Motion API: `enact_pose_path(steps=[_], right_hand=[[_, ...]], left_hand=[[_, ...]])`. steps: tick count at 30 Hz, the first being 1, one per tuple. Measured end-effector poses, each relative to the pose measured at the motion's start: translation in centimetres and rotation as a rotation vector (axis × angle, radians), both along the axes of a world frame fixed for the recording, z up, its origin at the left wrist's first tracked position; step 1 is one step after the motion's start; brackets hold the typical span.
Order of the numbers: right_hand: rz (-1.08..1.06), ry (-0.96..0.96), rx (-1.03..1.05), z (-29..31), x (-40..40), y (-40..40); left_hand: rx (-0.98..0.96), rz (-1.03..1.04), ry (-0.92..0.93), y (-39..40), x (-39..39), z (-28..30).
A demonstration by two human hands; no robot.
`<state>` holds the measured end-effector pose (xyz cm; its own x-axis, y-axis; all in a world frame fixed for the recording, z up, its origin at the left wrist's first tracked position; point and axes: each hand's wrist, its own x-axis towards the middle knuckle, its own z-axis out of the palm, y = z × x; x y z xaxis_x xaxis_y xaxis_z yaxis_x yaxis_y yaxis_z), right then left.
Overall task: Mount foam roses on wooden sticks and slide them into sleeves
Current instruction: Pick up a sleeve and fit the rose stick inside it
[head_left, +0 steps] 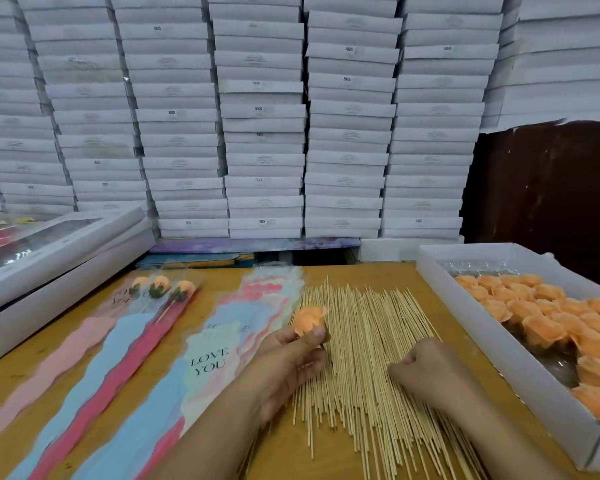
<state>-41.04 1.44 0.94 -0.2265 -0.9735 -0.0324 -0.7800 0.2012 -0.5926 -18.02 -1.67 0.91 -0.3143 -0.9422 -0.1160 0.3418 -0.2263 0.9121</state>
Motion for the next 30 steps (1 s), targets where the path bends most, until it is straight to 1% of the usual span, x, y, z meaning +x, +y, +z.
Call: enact_pose_path(steps=[2, 5, 7, 9, 10, 14, 16, 17, 20, 23, 27, 30], right_hand=[[-0.003, -0.048, -0.021, -0.1, -0.2, -0.2], [-0.001, -0.183, -0.093, 0.6, -0.4, 0.0], [0.002, -0.367, -0.131, 1.5, -0.5, 0.4], [0.007, -0.616, -0.139, 2.4, -0.6, 0.8], [0.013, -0.691, -0.154, 2.8, -0.6, 1.0], [0.032, -0.804, -0.224, 3.6, -1.3, 1.6], [0.060, -0.793, -0.243, 3.8, -1.6, 2.0], [0.078, -0.752, -0.254, 3.8, -1.6, 2.1], [0.135, -0.561, -0.296, 3.4, -1.4, 2.1], [0.229, -0.392, -0.275, 2.9, -0.7, 1.9], [0.261, -0.336, -0.261, 2.7, -0.6, 1.8], [0.260, -0.299, -0.259, 2.6, -0.8, 1.8]], left_hand=[[0.008, 0.005, 0.011, 0.0, 0.1, 0.0], [0.008, 0.010, 0.028, -0.1, 0.4, 0.0], [0.004, 0.012, 0.030, -0.2, 0.5, 0.0], [0.006, 0.014, 0.029, -0.2, 0.6, 0.1], [0.010, 0.017, 0.029, -0.2, 0.6, 0.1], [0.026, 0.026, 0.049, -0.2, 0.6, 0.2], [0.041, 0.034, 0.083, -0.3, 0.6, 0.2], [0.047, 0.037, 0.103, -0.4, 0.6, 0.1], [0.057, 0.050, 0.153, -0.6, 0.7, 0.2], [0.065, 0.077, 0.223, -0.7, 0.8, 0.3], [0.068, 0.110, 0.323, -0.8, 1.1, 0.5], [0.061, 0.132, 0.356, -0.8, 1.1, 0.7]])
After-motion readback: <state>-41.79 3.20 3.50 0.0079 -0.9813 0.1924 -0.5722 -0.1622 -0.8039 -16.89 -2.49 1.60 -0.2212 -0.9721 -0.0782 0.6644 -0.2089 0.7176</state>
